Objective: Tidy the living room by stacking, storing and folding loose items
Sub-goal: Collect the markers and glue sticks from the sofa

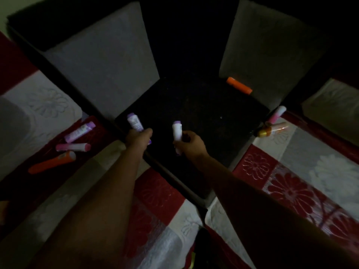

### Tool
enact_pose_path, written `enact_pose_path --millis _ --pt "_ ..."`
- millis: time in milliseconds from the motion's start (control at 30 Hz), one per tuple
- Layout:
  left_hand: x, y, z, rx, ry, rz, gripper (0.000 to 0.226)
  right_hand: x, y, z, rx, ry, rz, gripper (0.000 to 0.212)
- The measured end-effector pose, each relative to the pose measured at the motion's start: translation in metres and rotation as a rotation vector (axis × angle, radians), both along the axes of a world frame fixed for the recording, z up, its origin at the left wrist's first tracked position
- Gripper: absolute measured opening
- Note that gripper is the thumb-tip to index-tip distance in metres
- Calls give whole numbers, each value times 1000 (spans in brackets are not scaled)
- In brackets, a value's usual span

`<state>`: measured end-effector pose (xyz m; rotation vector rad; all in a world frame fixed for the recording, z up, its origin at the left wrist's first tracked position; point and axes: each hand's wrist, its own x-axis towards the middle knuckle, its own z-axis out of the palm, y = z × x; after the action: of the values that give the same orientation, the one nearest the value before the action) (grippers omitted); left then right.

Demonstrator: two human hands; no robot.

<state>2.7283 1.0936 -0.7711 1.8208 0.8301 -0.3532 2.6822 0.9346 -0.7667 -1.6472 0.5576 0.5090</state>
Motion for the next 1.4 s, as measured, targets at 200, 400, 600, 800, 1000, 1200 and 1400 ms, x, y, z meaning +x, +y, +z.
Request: enact_pose_path --millis 200,400,600,800,1000,1200,1400 --pt "-12 -102 62 -376 190 -180 42 8 -49 51 -82 -77 -139 35" --pt "4 -185 89 -524 261 -310 52 10 -133 71 -242 -235 30 19" --pt "15 -246 42 -400 169 -179 66 12 -197 43 -422 -307 312 23" --pt "30 -275 4 -468 240 -243 46 12 -273 7 -1093 -88 594 44" --pt "39 -293 -1 -539 342 -325 26 16 -294 -17 -1255 -109 855 50" --pt "42 -307 3 -512 185 -289 32 32 -297 0 -560 -31 145 47" --pt "40 -320 8 -542 175 -300 28 41 -280 24 -151 -72 -214 17"
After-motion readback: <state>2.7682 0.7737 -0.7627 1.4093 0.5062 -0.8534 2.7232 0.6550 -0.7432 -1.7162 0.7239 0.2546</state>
